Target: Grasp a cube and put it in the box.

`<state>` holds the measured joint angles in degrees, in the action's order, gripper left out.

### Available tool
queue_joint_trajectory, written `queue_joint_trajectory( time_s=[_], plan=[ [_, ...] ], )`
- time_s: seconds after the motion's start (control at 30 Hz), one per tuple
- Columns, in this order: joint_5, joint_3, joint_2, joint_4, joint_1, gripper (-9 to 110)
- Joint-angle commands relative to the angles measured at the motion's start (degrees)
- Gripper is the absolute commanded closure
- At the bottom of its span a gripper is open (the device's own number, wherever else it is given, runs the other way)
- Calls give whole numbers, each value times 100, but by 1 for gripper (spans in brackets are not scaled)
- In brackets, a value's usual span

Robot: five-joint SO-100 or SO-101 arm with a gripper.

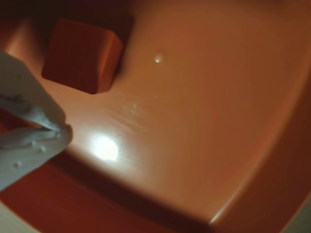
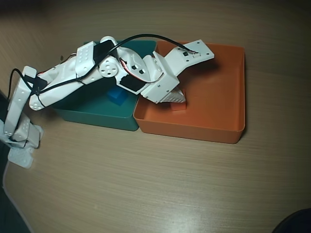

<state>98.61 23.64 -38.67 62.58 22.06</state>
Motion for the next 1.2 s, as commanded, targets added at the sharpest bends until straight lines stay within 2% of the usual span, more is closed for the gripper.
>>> queue_joint_trajectory(
  time_s=[0.0, 0.43, 0.77, 0.97, 1.17],
  plan=[
    [-53, -448, -220, -88, 0, 107],
    [-53, -466, -264, -88, 0, 107],
    [-53, -264, -1169, 0, -97, 107],
    [-44, 870, -1934, 0, -105, 107],
    [0, 2689, -3560, -88, -290, 106]
  ],
)
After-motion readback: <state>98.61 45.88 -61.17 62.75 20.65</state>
